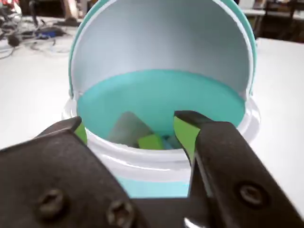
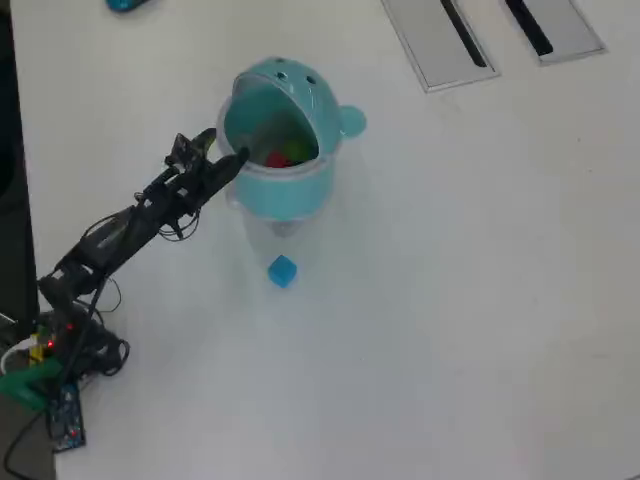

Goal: Grasp RGB lego blocks and put them in the bin one by one.

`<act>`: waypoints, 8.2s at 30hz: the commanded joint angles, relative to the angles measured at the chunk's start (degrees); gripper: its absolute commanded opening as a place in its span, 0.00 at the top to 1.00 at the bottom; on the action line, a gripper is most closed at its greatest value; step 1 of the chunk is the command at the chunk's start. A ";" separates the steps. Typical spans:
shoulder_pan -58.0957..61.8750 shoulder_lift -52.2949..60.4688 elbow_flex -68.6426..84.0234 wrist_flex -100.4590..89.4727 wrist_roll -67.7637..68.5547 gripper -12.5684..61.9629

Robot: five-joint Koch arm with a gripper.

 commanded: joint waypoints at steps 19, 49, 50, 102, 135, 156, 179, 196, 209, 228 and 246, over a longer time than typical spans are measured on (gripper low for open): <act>15.29 17.23 9.76 13.80 -4.48 0.37; 25.49 6.68 28.56 3.16 -13.10 0.37; 25.93 5.45 28.48 2.11 -13.18 0.37; 27.25 -20.65 17.40 -16.61 -9.49 0.46; 12.48 11.25 11.78 -10.28 4.66 0.66; -6.33 13.62 5.45 -17.84 0.00 0.66; -5.01 -19.34 -31.11 -13.36 -5.36 0.66; -1.49 -14.33 -27.60 -9.76 -9.93 0.41; 1.76 -0.97 -14.24 -3.78 -9.76 0.40; 4.92 24.17 21.01 -11.16 7.29 0.37; 4.92 38.67 38.85 -18.02 18.72 0.37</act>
